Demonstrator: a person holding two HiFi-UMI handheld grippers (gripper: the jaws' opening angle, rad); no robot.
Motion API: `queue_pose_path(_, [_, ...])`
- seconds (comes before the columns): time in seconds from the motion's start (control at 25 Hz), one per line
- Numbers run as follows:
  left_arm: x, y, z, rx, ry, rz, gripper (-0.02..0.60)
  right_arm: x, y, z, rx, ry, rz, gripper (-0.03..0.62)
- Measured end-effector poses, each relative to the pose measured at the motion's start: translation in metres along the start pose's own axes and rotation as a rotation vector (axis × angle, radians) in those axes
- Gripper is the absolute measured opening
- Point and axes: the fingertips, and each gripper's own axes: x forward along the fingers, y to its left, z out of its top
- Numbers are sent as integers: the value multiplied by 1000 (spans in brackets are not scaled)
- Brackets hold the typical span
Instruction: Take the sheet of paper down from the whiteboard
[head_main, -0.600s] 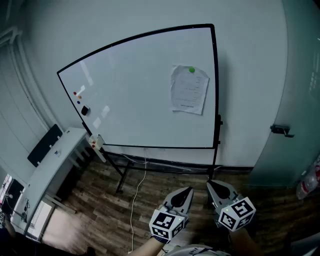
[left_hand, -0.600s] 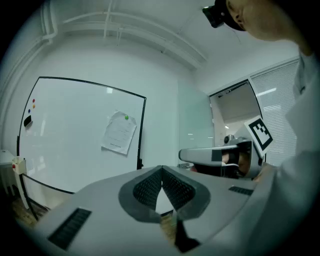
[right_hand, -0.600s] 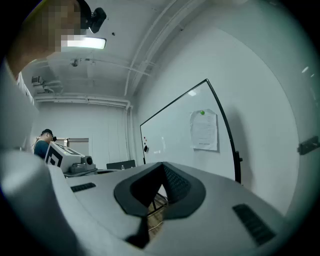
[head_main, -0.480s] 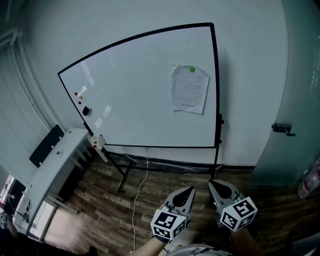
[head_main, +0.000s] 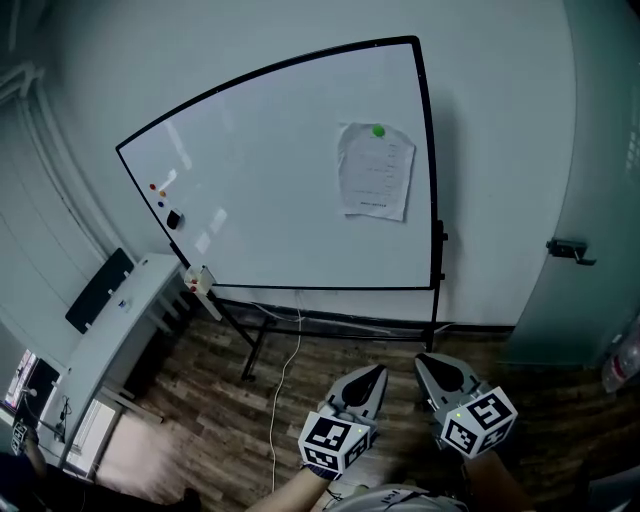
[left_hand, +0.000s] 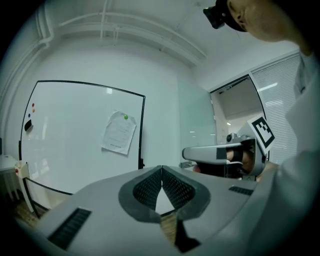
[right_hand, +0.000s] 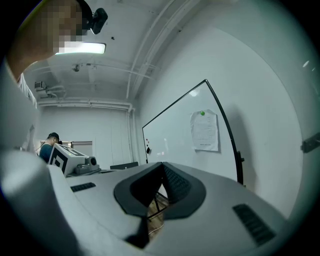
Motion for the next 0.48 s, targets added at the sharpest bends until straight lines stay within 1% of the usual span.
queue_pose_path(0.28, [6, 5, 11, 31, -9, 58, 14, -8, -15, 15, 0, -39, 7, 14])
queue_pose_path(0.48, [8, 18, 14, 39, -12, 83, 14, 3, -17, 15, 5, -38, 19, 14])
